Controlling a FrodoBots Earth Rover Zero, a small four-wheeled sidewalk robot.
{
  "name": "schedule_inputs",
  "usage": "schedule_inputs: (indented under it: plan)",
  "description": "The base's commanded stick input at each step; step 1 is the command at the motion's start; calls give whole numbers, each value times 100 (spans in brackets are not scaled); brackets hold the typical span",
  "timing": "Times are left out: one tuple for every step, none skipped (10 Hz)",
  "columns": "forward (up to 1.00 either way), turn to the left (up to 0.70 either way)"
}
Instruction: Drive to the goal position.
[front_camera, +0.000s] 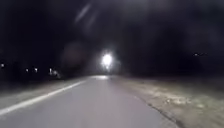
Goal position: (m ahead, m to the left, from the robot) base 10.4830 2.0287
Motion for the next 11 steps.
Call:
schedule_inputs:
  plan:
    - [100, 11]
    - [100, 39]
    - [100, 40]
    - [100, 40]
    - [100, 14]
    - [100, 0]
    - [100, 0]
    - [100, 0]
    - [100, 0]
    - [100, 0]
    - [100, 0]
